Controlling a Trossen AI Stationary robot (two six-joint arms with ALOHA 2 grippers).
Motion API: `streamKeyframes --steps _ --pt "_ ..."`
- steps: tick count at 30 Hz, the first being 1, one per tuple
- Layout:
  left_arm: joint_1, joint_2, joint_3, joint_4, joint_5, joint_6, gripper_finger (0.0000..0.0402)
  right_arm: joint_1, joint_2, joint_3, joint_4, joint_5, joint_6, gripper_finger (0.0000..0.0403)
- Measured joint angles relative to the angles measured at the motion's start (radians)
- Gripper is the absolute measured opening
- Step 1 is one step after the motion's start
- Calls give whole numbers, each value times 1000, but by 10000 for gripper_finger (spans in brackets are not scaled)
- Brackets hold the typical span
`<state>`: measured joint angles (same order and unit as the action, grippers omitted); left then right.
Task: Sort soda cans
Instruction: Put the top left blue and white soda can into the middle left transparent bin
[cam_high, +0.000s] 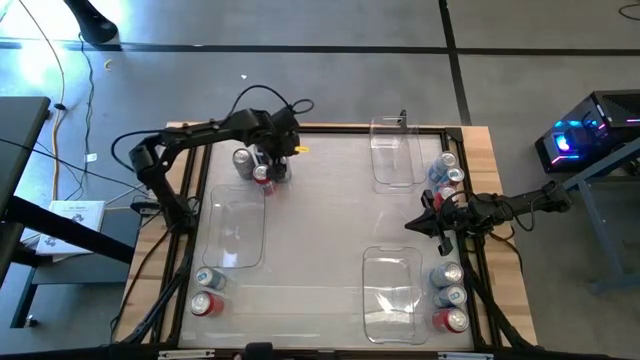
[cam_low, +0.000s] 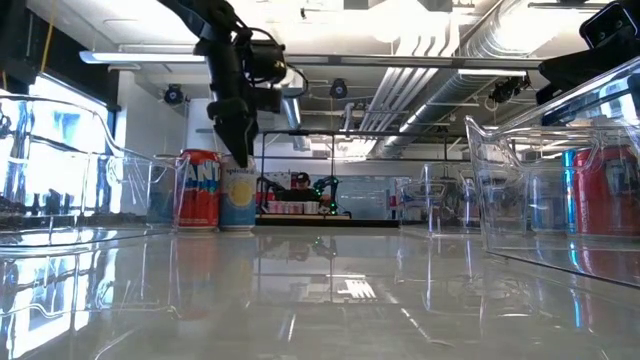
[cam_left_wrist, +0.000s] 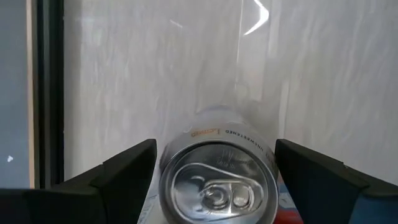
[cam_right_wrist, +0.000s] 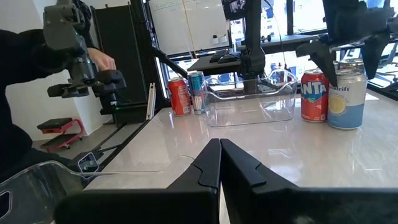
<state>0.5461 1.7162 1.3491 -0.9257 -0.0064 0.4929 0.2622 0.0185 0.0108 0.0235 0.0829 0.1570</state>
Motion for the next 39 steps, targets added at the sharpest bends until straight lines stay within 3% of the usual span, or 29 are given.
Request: streamKeyframes --steps 12,20,26,39 --pt "-28 70 2 -8 -39 77 321 0 0 0 0 0 0 0" --pt "-58 66 2 -18 -61 99 282 0 0 0 0 0 0 0" --pt "-78 66 3 -30 -83 107 282 0 0 0 0 0 0 0" --pt "-149 71 125 -93 -90 121 282 0 0 0 0 0 0 0"
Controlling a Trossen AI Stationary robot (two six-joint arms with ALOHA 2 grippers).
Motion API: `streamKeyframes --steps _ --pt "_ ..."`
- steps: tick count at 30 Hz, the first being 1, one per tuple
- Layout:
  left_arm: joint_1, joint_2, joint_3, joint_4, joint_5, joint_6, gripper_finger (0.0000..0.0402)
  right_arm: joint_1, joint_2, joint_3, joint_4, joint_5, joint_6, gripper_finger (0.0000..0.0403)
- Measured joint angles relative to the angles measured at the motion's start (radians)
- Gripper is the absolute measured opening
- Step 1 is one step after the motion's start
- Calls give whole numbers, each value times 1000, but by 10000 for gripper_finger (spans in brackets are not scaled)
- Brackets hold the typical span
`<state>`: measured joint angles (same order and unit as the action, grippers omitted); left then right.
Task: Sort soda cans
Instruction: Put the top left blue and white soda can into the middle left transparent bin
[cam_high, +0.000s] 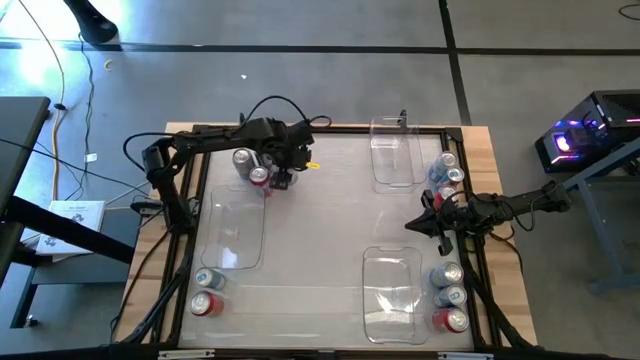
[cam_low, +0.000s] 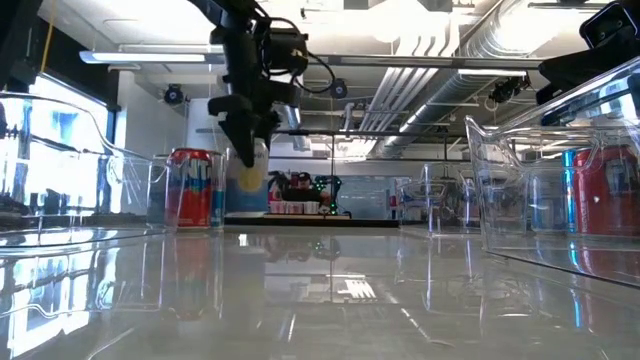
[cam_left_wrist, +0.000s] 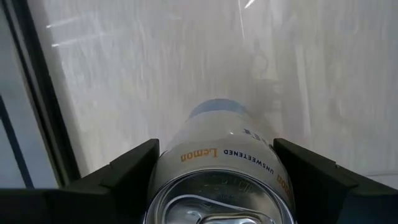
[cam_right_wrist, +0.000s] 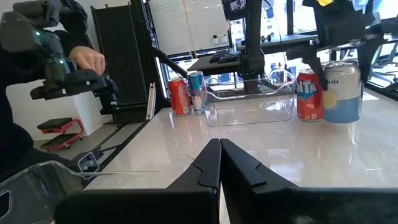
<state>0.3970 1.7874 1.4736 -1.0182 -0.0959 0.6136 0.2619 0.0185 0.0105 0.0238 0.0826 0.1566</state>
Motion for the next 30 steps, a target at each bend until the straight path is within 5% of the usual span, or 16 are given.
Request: streamKeyframes --steps 21,30 --pt "-207 -3 165 -37 -24 -81 282 0 0 0 0 0 0 0" --pt "-421 -4 309 -216 -186 -215 283 0 0 0 0 0 0 0"
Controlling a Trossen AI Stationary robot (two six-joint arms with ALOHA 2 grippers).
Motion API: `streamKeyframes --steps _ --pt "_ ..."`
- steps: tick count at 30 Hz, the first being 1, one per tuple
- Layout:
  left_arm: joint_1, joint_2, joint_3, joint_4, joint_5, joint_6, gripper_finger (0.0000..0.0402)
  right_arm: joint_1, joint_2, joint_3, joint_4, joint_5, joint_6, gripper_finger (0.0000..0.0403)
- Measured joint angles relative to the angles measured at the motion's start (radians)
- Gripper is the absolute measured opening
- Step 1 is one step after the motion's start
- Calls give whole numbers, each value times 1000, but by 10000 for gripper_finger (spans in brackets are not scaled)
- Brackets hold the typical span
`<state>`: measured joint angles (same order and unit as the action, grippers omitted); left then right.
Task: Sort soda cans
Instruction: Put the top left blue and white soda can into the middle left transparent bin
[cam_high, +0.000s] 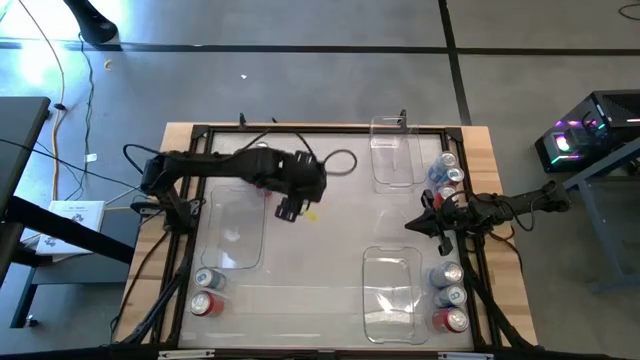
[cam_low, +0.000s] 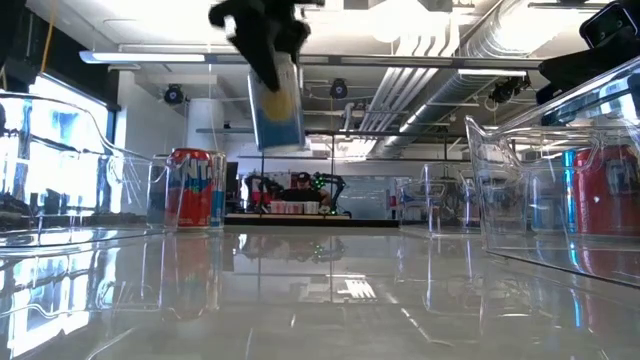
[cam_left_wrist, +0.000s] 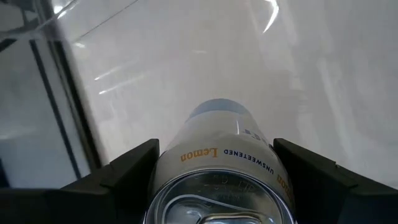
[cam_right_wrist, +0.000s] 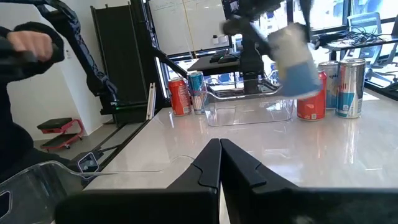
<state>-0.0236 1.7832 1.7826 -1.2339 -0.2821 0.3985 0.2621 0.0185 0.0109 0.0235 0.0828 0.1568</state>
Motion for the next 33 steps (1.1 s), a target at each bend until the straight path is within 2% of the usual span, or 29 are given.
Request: streamKeyframes --steps 4,8,14,18,22,24,28,33 --pt "-114 -3 71 -82 8 -117 283 0 0 0 0 0 0 0" --pt "-245 -43 86 -152 -3 -252 283 0 0 0 0 0 0 0" --pt "-409 -144 88 -319 -6 -558 283 0 0 0 0 0 0 0" --pt "-509 -219 63 -333 75 -698 283 0 0 0 0 0 0 0" --pt "-579 -281 -24 -335 104 -803 283 0 0 0 0 0 0 0" --pt "-589 -308 -90 -338 81 -831 283 0 0 0 0 0 0 0" --pt "-576 -362 -241 -340 24 -835 283 0 0 0 0 0 0 0" --pt "-521 -440 -405 -321 26 -843 283 0 0 0 0 0 0 0"
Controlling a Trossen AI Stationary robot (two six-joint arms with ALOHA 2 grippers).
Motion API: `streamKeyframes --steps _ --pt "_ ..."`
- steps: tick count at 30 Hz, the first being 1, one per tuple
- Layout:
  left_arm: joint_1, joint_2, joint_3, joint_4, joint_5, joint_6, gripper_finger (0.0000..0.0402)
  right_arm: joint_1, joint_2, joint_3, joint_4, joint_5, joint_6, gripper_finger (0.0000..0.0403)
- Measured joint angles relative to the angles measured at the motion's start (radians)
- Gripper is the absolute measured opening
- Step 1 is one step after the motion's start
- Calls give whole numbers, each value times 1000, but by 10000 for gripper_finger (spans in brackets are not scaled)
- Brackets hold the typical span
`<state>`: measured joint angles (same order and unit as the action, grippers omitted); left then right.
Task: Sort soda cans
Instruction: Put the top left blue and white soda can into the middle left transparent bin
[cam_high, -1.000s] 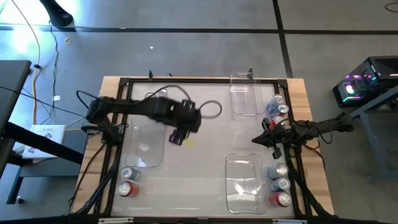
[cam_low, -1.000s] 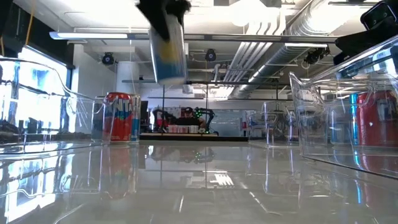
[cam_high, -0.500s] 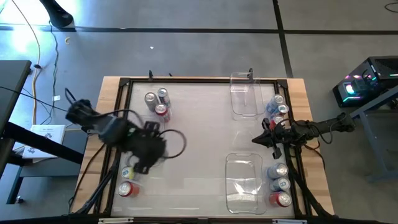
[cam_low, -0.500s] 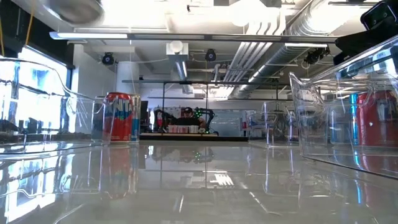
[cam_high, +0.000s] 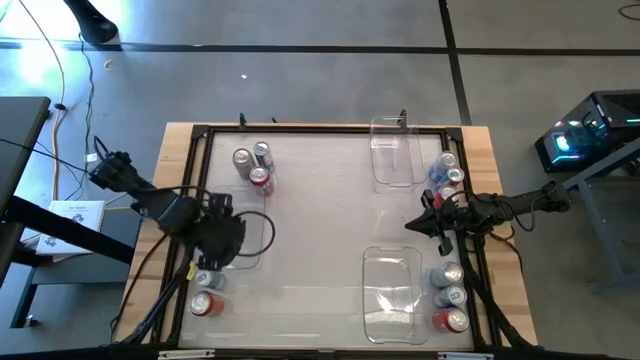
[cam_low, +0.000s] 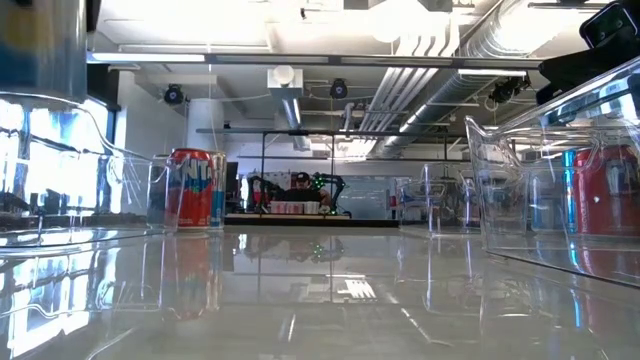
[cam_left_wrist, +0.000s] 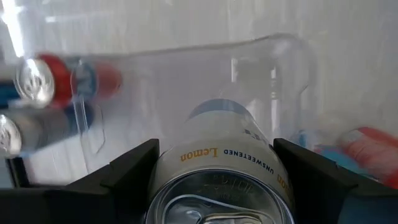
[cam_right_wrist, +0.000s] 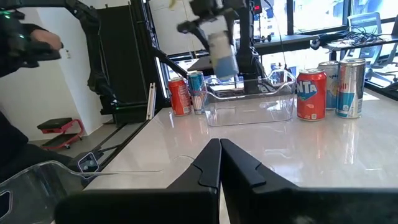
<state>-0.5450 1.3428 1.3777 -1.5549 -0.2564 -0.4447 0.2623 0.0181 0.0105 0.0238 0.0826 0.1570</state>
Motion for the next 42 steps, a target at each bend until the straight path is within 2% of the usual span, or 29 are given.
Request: streamKeyframes --steps 8,17,28,42 --pt "74 -137 -215 149 116 -25 283 0 0 0 0 0 0 0" --pt "94 -151 -392 225 189 12 283 0 0 0 0 0 0 0" --pt "94 -151 -465 286 229 9 297 0 0 0 0 0 0 0" --pt "148 -151 -467 337 344 -7 327 0 0 0 0 0 0 0"
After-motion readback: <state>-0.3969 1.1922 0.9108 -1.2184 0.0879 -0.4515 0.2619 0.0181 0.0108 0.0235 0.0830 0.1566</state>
